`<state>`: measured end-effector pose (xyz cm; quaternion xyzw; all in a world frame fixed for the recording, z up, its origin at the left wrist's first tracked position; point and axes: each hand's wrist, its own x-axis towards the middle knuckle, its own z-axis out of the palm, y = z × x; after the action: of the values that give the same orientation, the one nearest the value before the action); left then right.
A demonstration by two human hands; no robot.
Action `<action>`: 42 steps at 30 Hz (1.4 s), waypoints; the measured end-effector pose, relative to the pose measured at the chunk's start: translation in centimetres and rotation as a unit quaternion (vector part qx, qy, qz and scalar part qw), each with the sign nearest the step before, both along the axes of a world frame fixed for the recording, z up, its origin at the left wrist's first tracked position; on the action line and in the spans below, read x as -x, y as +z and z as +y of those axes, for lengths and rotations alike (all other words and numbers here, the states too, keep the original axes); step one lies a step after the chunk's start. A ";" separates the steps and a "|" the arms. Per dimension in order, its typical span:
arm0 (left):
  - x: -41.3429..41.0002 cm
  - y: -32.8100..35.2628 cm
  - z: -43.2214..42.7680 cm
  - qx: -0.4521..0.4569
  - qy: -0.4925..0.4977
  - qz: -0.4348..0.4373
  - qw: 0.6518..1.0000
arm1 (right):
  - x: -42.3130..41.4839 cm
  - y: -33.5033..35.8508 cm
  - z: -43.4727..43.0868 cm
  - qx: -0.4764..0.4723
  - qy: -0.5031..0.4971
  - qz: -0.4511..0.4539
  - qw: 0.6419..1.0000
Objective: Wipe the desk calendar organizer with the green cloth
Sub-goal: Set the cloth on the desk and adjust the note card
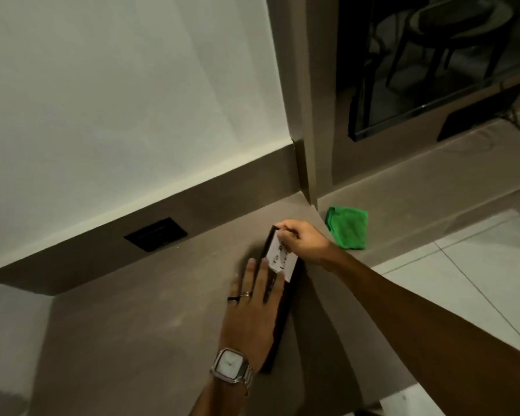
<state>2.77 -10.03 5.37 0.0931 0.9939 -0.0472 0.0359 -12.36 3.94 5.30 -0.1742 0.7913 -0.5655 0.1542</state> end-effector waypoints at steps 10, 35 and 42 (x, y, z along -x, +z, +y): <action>-3.6 1.1 -9.6 -0.311 0.377 0.050 0.871 | -3.5 -0.7 -1.3 0.041 -0.149 -0.076 0.985; -0.2 -1.1 -21.7 -0.571 0.417 0.038 0.706 | -1.6 -1.5 -12.7 -0.185 -0.090 0.000 0.979; -0.2 -1.1 -22.2 -0.569 0.407 0.028 0.715 | -2.0 -2.0 -12.8 -0.160 -0.088 -0.010 0.983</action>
<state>2.96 -32.22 4.27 -0.3187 0.7758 0.5433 -0.0358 -10.37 -8.88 3.29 -0.0707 0.8824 -0.4444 0.1378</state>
